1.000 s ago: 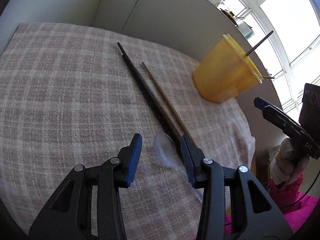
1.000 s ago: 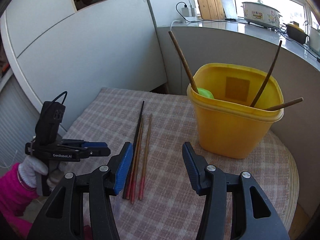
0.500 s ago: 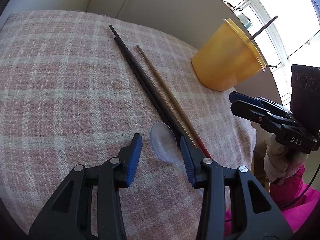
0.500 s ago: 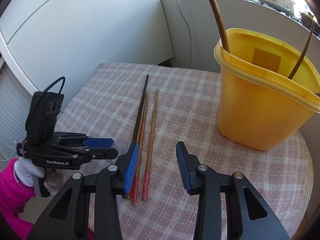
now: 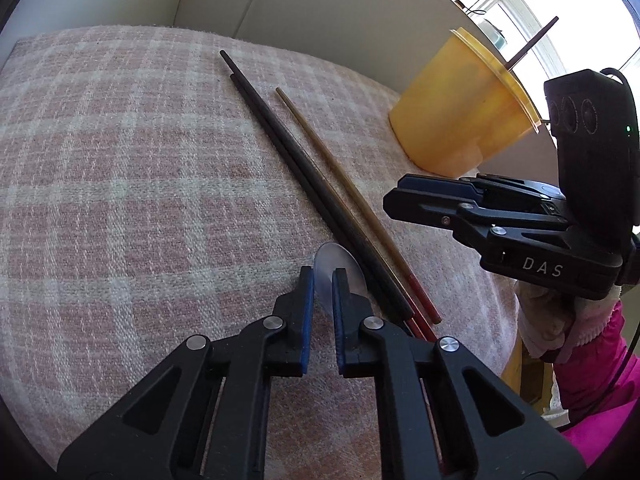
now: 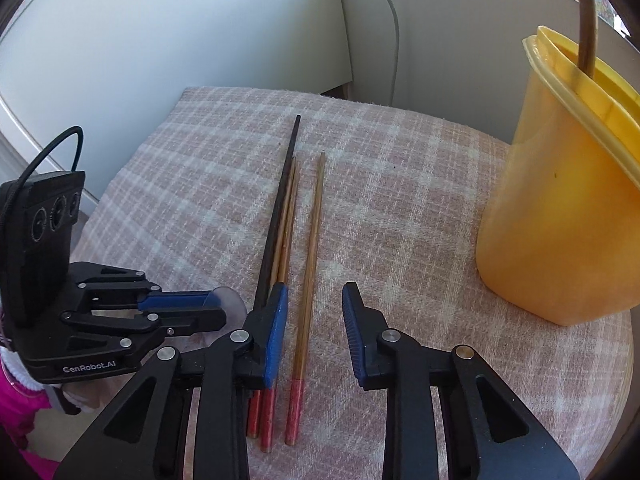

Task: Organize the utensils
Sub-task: 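Close the left tool on the white plastic spoon while the right tool grasps a red-tipped chopstick, then lift the white spoon with the left tool while the right tool lifts its chopstick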

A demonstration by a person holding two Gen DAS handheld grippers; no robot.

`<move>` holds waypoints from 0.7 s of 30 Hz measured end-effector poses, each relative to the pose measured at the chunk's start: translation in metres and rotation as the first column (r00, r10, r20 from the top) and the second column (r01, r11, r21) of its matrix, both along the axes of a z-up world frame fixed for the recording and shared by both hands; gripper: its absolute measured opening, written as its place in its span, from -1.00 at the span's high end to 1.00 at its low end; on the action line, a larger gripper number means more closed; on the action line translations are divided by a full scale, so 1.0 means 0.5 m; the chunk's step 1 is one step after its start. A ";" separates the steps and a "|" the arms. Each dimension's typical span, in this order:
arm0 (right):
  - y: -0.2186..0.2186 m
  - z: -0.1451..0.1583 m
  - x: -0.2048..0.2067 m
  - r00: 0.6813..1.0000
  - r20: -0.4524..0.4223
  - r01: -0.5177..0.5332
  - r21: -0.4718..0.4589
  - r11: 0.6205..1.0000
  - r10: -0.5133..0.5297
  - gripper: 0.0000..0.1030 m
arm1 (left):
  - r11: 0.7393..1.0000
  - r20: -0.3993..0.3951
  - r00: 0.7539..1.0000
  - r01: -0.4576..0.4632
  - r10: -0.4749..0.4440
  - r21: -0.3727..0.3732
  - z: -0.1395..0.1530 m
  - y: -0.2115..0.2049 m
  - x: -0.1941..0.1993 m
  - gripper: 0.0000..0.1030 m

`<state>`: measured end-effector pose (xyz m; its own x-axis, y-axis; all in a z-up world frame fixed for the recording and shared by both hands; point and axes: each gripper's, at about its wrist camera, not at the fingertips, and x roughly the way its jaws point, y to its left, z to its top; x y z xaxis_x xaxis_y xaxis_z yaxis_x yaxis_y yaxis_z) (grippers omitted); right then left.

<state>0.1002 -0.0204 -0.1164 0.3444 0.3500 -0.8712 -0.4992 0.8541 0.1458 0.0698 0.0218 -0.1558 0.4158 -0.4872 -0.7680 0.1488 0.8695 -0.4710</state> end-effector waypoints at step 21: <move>0.077 -0.047 0.073 1.000 -0.027 -0.011 -0.125 0.992 0.008 0.88 | 0.998 0.028 0.997 -0.066 0.065 0.022 0.019 0.093 -0.037 0.89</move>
<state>0.1369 0.0179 -0.1401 0.3178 0.2408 -0.9171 -0.5049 0.8617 0.0513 0.0515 0.0682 -0.1464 0.4670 -0.4409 -0.7665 0.1036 0.8882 -0.4477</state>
